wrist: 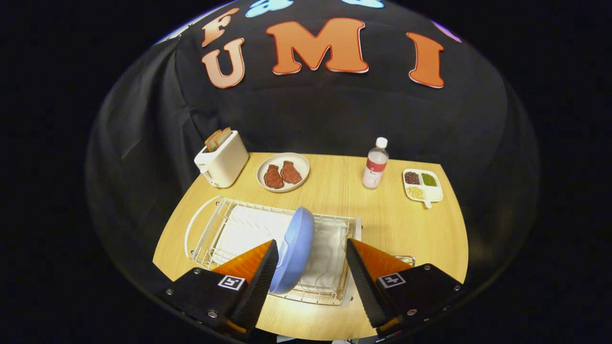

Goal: Take the plate from the dish rack, then take the spoon from the basket and place it into the plate.

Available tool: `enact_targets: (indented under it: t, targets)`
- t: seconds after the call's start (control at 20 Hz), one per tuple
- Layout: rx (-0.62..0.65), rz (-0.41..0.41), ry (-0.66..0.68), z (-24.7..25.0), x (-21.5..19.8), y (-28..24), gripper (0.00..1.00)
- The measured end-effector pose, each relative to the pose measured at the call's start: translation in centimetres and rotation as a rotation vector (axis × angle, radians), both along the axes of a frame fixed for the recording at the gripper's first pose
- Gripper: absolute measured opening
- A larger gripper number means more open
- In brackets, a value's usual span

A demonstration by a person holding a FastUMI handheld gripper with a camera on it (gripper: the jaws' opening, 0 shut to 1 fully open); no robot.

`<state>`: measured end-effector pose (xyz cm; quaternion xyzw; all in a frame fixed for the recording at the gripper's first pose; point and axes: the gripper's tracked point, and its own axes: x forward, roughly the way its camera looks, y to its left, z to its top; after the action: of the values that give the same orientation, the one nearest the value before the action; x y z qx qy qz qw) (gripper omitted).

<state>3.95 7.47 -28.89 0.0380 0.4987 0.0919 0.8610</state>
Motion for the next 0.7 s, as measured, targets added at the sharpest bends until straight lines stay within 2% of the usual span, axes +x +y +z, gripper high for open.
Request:
enact_targets:
  t: [0.15,0.4,0.65,0.7]
  targets:
    - [0.043,0.008,0.116,-2.7,-0.8,1.4,0.82]
    - [0.031,0.000,0.204,-6.0,-0.7,2.9,0.77]
    - [-0.040,-0.016,0.254,-8.8,-1.1,3.8,0.64]
    - [-0.044,-0.019,0.266,-9.3,-1.5,4.1,0.58]
